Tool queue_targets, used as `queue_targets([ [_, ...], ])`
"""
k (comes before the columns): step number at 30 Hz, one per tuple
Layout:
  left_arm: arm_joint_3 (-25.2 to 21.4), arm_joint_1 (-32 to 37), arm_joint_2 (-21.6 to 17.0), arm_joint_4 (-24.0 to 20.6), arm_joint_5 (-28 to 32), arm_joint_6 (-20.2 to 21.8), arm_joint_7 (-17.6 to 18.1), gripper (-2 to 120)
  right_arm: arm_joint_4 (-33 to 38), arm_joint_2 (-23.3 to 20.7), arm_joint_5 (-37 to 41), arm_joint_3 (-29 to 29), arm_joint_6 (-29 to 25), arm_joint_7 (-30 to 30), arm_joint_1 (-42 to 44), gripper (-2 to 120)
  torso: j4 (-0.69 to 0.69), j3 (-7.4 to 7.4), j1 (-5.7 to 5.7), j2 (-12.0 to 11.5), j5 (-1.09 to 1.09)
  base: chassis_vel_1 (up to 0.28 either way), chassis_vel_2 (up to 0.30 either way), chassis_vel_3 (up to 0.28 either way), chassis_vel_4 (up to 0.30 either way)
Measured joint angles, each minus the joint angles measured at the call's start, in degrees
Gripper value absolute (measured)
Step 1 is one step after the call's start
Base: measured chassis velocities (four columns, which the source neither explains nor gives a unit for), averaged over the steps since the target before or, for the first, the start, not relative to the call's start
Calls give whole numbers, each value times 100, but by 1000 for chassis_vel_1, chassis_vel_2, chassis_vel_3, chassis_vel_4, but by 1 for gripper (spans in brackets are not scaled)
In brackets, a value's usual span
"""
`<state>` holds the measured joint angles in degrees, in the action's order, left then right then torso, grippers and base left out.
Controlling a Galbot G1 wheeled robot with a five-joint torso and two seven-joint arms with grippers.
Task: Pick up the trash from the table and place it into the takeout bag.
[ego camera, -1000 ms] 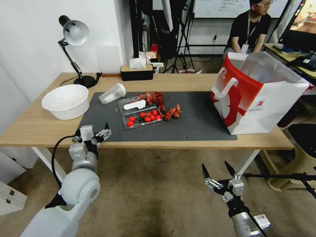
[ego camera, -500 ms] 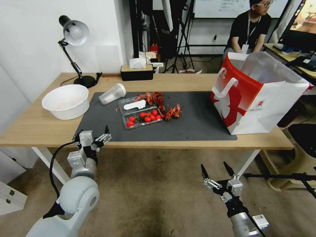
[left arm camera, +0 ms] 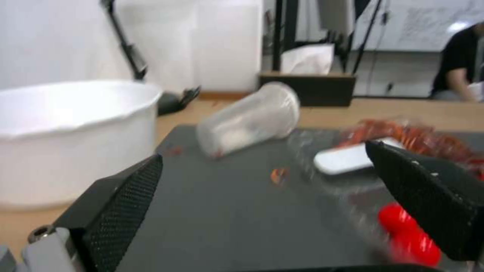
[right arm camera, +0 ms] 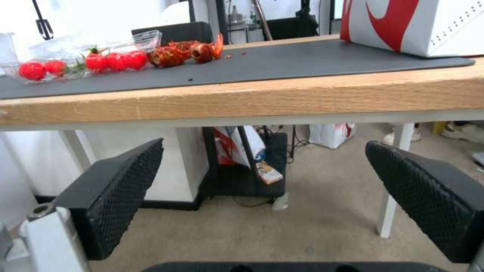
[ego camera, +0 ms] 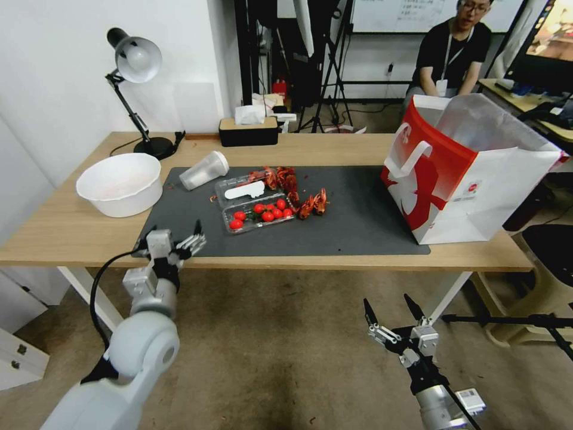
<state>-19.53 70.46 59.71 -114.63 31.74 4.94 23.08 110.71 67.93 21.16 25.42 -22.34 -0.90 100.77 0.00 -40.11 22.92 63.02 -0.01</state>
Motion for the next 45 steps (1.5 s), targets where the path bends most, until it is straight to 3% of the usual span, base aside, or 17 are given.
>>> queue_targets([
  [10, 466, -1163, -484, 774, 258, -183, -719, 100, -19, 22, 51, 11, -41, -26, -4, 100, 0, 0, 0, 0, 0, 0, 0, 0, 0],
  [13, 666, -1942, -662, 1433, 368, -229, -1188, 100, -19, 23, 109, 24, -57, -48, -2, 100, -2, 0, 0, 0, 1, 0, 0, 0, 0],
  [14, 666, -1942, -662, 1433, 368, -229, -1188, 100, -19, 23, 109, 24, -57, -48, -2, 100, -2, 0, 0, 0, 1, 0, 0, 0, 0],
  [17, 935, -2602, -849, 2063, 467, -232, -1545, 100, -29, 39, 117, 27, -59, -51, -18, 100, 0, 0, 0, 0, 3, 0, 0, 0, 0],
  [22, 1343, -3213, -971, 2605, 467, -192, -1662, 100, -36, 72, 116, 20, -59, -55, -20, 100, 0, 0, 1, 0, 1, 0, 0, 0, 0],
  [30, 2107, -4137, -1079, 3264, 301, 182, -2244, 100, -36, 78, 107, 19, -63, -61, -17, 100, 0, 0, 1, 0, 0, 0, 0, 0, 0],
  [32, 2424, -4513, -1099, 3577, 289, 266, -2600, 100, -36, 76, 106, 22, -69, -61, -7, 100, -1, 0, 0, -1, 0, 0, 0, 0, 0],
  [33, 2424, -4513, -1099, 3577, 289, 266, -2600, 100, -36, 76, 106, 22, -69, -61, -7, 100, -1, 0, 0, -1, 0, 0, 0, 0, 0],
  [35, 2670, -4861, -1137, 3843, 276, 480, -3132, 100, -36, 75, 105, 27, -75, -61, 0, 100, 0, 0, 0, 0, 1, 0, 0, 0, 0],
  [42, 3184, -5441, -1121, 4409, 83, 746, -3695, 100, -42, 75, 101, 15, -80, -61, -8, 100, 1, 0, 1, 0, 0, 0, 0, 0, 0],
  [45, 3463, -5823, -1011, 4820, -151, 1055, -3961, 100, -81, 86, 95, 3, -117, -62, -9, 100, 1, 0, 0, 0, 0, 0, 0, 0, 0],
])
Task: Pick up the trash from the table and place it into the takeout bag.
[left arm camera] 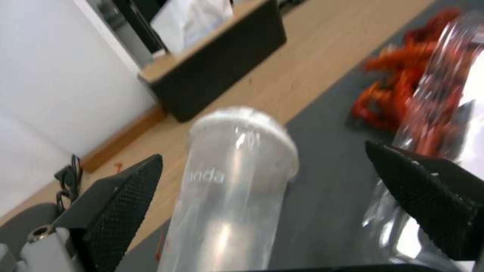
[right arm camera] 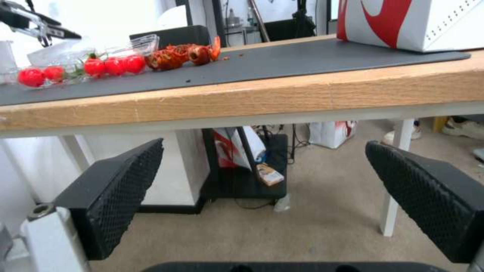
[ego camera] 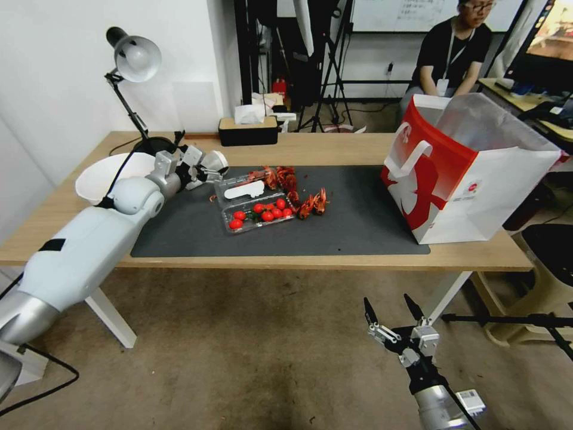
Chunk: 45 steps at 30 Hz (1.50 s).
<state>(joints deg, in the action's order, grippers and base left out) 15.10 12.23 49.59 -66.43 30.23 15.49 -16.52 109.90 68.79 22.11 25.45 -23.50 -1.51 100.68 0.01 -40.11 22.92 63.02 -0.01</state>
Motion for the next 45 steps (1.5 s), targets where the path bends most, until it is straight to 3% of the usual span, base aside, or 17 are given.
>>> queue_targets([
  [18, 264, -812, 579, 1343, -290, 662, -695, 100, -89, 22, -9, -36, -44, -19, -15, 100, -1, 0, 0, 0, 1, 0, 0, 0, 0],
  [21, 253, -878, 669, 1543, -398, 797, -770, 86, -101, 27, -11, -42, -36, -19, -19, 100, -1, 0, 0, 0, 1, 0, 0, 0, 0],
  [27, 226, -884, 683, 1583, -405, 830, -780, 70, -121, 19, -11, -42, -32, -15, -31, 100, -1, 0, 0, 0, 1, 0, 0, 0, 0],
  [29, 173, -869, 673, 1566, -360, 827, -775, 58, -133, 23, -11, -45, -27, -14, -35, 100, -2, 0, 0, 0, 0, 0, 0, 0, 0],
  [35, 21, -746, 570, 1293, -19, 650, -718, 39, -147, 36, -14, -66, -21, -14, -41, 100, 0, 0, -1, 0, 0, 0, 0, 0, 0],
  [38, -78, -724, 449, 861, 530, 299, -725, 27, -147, 37, -24, -69, -14, -13, -44, 100, 0, 0, 0, 0, 1, 0, 0, 0, 0],
  [45, -75, -832, 421, 39, 1083, 275, -693, 13, -134, 61, -130, -78, -11, -5, -16, 100, -1, 0, 0, 0, 2, 0, 0, 0, 0],
])
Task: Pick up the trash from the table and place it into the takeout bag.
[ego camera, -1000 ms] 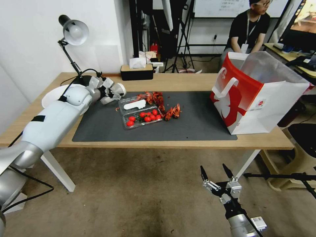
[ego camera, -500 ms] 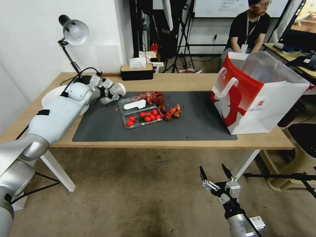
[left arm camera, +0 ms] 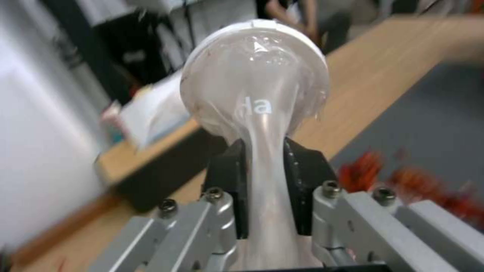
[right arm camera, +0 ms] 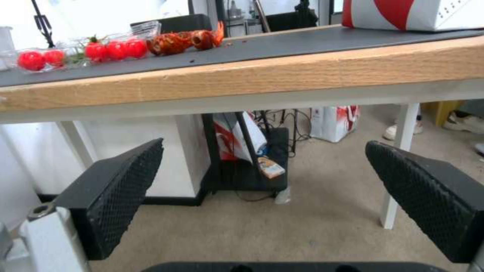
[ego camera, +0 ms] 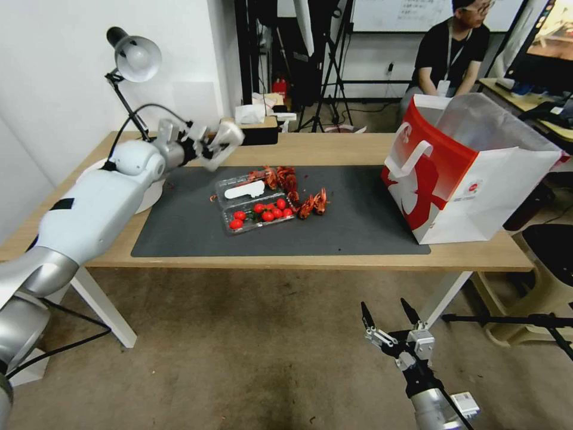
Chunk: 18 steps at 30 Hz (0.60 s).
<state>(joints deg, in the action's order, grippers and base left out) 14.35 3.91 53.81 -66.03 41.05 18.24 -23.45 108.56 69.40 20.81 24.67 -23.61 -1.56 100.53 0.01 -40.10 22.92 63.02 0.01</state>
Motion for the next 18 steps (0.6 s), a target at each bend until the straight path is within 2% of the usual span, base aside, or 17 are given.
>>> queue_targets([
  [5, 164, -179, 162, -630, 609, 17, 104, 3, 74, 22, -34, 12, 7, 3, 37, 100, 0, 0, 0, 0, 0, 0, 0, 0, 0],
  [9, 322, -329, 313, -892, 896, 19, 165, 3, 101, 26, -38, 37, 8, 5, 71, 100, -1, 0, 0, 1, 0, 0, 0, 0, 0],
  [11, 522, -539, 573, -1063, 1182, 23, 292, 3, 126, 54, -45, 59, 8, 6, 109, 100, 0, 0, 0, 1, 1, 0, 0, 0, 0],
  [15, 807, -859, 1010, -1049, 1323, 32, 368, 2, 160, 114, -67, 78, -1, 6, 164, 100, 0, 0, 0, 1, 1, 0, 0, 0, 0],
  [16, 807, -859, 1010, -1049, 1323, 32, 368, 2, 160, 114, -67, 78, -1, 6, 164, 100, 0, 0, 0, 1, 1, 0, 0, 0, 0],
  [18, 997, -1101, 1413, -893, 1428, 0, 452, 2, 172, 151, -79, 93, -16, 5, 190, 100, -2, 0, 0, 1, 1, 0, 0, 0, 0],
])
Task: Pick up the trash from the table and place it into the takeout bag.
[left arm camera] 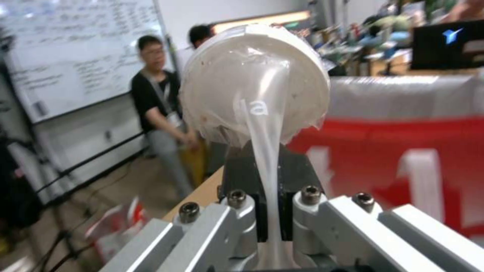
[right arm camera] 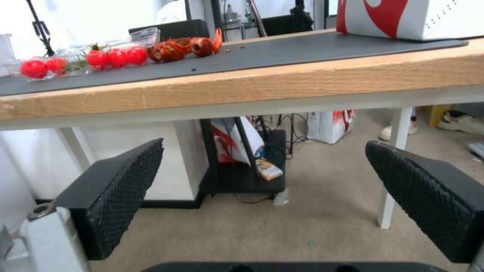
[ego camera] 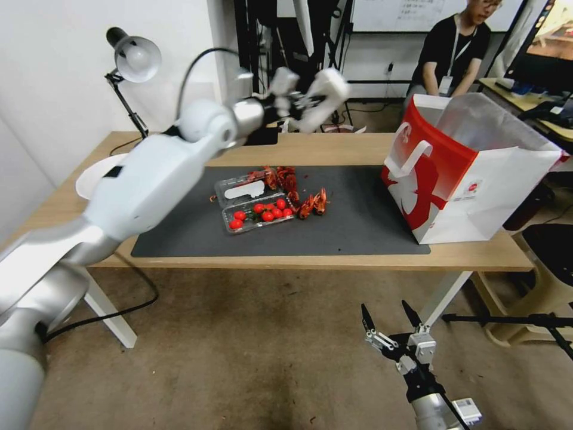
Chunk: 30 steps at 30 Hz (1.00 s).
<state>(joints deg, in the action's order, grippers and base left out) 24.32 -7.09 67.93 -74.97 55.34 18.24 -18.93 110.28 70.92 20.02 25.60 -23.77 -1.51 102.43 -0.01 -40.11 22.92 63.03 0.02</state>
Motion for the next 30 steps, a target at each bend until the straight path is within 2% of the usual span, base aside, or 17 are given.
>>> queue_targets([
  [1, 86, -107, 194, 65, 43, -24, 38, 2, 1, 13, -2, 8, -7, 0, 9, 100, 2, 0, 0, 0, -1, 0, 0, 0, 0],
  [2, 86, -107, 194, 65, 43, -24, 38, 2, 1, 13, -2, 8, -7, 0, 9, 100, 2, 0, 0, 0, -1, 0, 0, 0, 0],
  [5, 278, -363, 707, 239, 83, -58, 76, 1, -5, 48, -5, 26, -35, -2, 24, 100, -1, 0, 0, 0, 1, 0, 0, 0, 0],
  [6, 278, -363, 707, 239, 83, -58, 76, 1, -5, 48, -5, 26, -35, -2, 24, 100, -1, 0, 0, 0, 1, 0, 0, 0, 0],
  [8, 402, -504, 1045, 408, 96, -164, 160, 1, -28, 71, -6, 30, -64, -9, 26, 100, 1, 0, 0, 0, 2, 0, 0, 0, 0],
  [9, 497, -578, 1255, 564, 137, -349, 290, 1, -42, 85, -6, 32, -74, -13, 27, 100, 1, 0, 0, 0, -1, 0, 0, 0, 0],
  [10, 497, -578, 1255, 564, 137, -349, 290, 1, -42, 85, -6, 32, -74, -13, 27, 100, 1, 0, 0, 0, -1, 0, 0, 0, 0],
  [14, 610, -812, 1985, 1224, 206, -722, 466, 1, -113, 87, -23, 28, -91, -23, 13, 100, -1, 0, 0, 0, 1, 0, 0, 0, 0],
  [18, 637, -850, 2263, 1399, 220, -807, 455, 1, -130, 75, -24, 33, -91, -23, -4, 100, 0, 0, 0, 0, 0, 0, 0, 0, 0],
  [24, 803, -813, 2389, 1380, 257, -874, 429, 1, -157, 76, -24, 33, -91, -23, -11, 100, 3, 0, 0, 0, -2, 0, 0, 0, 0],
  [30, 1118, -682, 2447, 1288, 282, -987, 566, 1, -187, 67, -20, 23, -90, -26, -32, 100, 1, 0, 0, 0, -2, 0, 0, 0, 0],
])
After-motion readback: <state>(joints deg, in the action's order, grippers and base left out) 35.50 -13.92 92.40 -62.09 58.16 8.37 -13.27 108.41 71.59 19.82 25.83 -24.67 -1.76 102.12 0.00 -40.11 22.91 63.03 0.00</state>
